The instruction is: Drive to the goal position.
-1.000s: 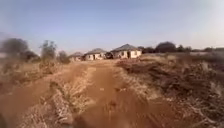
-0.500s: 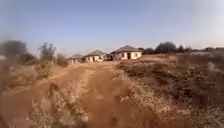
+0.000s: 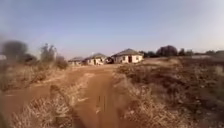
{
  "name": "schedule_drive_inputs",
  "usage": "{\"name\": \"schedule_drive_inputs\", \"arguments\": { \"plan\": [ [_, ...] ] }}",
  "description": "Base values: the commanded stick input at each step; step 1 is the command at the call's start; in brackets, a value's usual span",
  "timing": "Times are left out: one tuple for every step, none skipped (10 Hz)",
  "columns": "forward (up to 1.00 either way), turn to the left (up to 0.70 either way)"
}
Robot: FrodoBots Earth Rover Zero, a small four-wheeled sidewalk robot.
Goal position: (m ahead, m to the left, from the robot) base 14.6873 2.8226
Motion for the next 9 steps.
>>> {"name": "schedule_drive_inputs", "arguments": {
  "plan": [
    [0.70, 0.00],
    [0.70, 0.00],
    [0.70, 0.00],
    [0.70, 0.00],
    [0.70, 0.00],
    [0.70, 0.00],
    [0.70, 0.00],
    [0.70, 0.00],
    [0.70, 0.00]
  ]
}}
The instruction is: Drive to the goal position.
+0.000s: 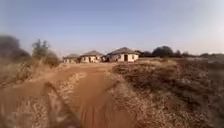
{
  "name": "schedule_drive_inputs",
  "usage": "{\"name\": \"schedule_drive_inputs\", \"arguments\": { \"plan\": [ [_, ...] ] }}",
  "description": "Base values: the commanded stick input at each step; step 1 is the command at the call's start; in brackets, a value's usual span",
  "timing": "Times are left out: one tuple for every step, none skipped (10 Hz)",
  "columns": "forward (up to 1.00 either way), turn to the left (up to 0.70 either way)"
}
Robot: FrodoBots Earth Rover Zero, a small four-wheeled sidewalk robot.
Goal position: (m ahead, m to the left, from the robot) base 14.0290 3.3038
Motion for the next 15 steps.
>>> {"name": "schedule_drive_inputs", "arguments": {
  "plan": [
    [0.70, 0.00],
    [0.70, 0.00],
    [0.70, 0.15],
    [0.70, 0.35],
    [0.70, 0.35],
    [0.70, 0.35],
    [0.70, 0.35],
    [0.70, 0.35],
    [0.70, 0.35],
    [0.70, 0.05],
    [0.70, 0.00],
    [0.70, 0.00],
    [0.70, 0.00],
    [0.70, 0.00],
    [0.70, 0.00]
  ]
}}
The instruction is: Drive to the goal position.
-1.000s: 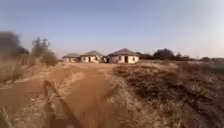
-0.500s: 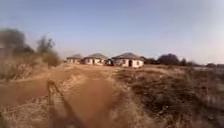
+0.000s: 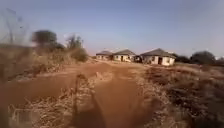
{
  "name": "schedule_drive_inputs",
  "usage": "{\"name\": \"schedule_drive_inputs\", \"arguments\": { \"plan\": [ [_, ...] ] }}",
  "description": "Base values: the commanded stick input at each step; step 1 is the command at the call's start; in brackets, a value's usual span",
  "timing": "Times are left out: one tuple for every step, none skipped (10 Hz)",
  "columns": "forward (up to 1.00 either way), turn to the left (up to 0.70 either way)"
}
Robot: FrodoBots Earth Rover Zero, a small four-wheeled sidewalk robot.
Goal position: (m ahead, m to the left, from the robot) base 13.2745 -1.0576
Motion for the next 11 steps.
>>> {"name": "schedule_drive_inputs", "arguments": {
  "plan": [
    [0.70, 0.00],
    [0.70, 0.00],
    [0.70, 0.00],
    [0.70, 0.00],
    [0.70, 0.00],
    [0.70, 0.00],
    [0.70, 0.00],
    [0.70, -0.17],
    [0.70, -0.35],
    [0.70, -0.35],
    [0.70, -0.35]
  ]
}}
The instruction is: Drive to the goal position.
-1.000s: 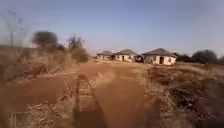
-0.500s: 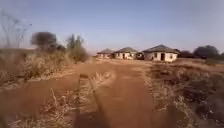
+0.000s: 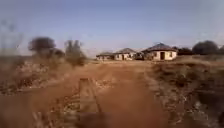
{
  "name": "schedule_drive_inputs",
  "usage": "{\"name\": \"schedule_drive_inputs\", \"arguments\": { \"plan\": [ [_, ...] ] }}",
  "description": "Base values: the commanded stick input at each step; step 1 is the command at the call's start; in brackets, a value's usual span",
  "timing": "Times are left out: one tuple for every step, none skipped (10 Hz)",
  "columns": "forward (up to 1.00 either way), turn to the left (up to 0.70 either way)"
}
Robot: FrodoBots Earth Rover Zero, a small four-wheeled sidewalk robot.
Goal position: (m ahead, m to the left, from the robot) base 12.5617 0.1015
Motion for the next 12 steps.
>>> {"name": "schedule_drive_inputs", "arguments": {
  "plan": [
    [0.70, -0.35],
    [0.70, -0.02],
    [0.70, 0.00],
    [0.70, 0.00],
    [0.70, 0.00],
    [0.70, 0.00],
    [0.70, 0.00],
    [0.70, 0.00],
    [0.70, 0.00],
    [0.70, 0.00],
    [0.70, 0.00],
    [0.70, 0.00]
  ]
}}
